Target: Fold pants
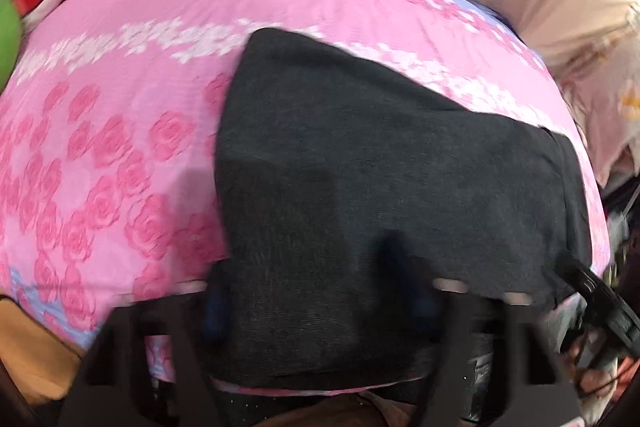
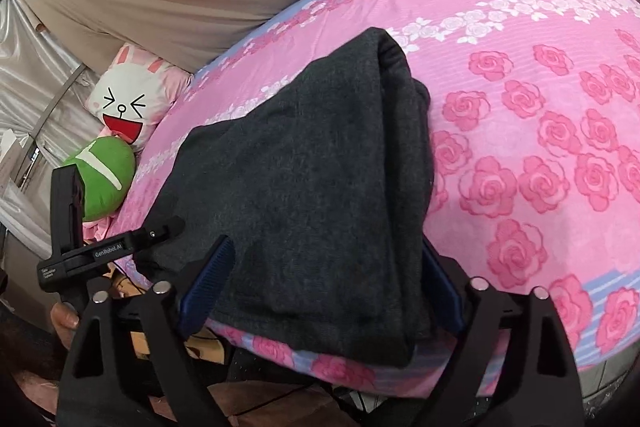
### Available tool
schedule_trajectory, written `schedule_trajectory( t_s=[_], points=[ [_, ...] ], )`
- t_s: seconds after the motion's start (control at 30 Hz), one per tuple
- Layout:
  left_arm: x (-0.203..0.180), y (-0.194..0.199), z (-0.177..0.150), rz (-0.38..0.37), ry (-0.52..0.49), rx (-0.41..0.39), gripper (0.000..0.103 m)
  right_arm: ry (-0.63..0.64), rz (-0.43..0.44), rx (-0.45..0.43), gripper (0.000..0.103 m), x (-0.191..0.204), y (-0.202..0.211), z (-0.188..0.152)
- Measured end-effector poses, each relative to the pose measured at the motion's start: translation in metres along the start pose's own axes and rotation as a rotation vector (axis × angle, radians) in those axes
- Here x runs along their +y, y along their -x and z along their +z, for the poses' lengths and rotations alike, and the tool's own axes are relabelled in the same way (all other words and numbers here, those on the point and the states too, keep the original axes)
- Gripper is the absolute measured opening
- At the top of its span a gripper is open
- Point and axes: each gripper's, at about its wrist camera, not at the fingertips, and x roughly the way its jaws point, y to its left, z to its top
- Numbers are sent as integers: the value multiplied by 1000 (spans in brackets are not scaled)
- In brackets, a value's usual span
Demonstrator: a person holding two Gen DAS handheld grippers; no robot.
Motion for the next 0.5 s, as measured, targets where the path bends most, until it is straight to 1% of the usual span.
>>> schedule_trajectory(
  t_s=[0.03,0.07,0.1,0.2,0.27,0.33,0.43,0.5],
  points=[
    [-3,4,3,18,4,-11,30,1,-17,-1,56,1,-2,2],
    [-5,8,5,22,-2,-22,26,-13,-7,2,39,0,-4,4],
    [-7,11,7,20,-8,-29,24,-31,12,-2,35,0,-3,5],
    [-19,36,7,28,-51,-81,23,6,-1,-33,33,11,12,8],
    [-28,49,2,32,-80,-95,23,18,6,-36,33,18,24,7],
    [-35,57,-4,41,-102,-101,23,41,-17,-34,33,23,34,1],
    [-40,51,-12,93,-119,-95,23,43,-57,-12,33,19,32,-11],
    [-39,42,-17,123,-114,-75,23,30,-76,-5,33,12,26,-18]
  ],
)
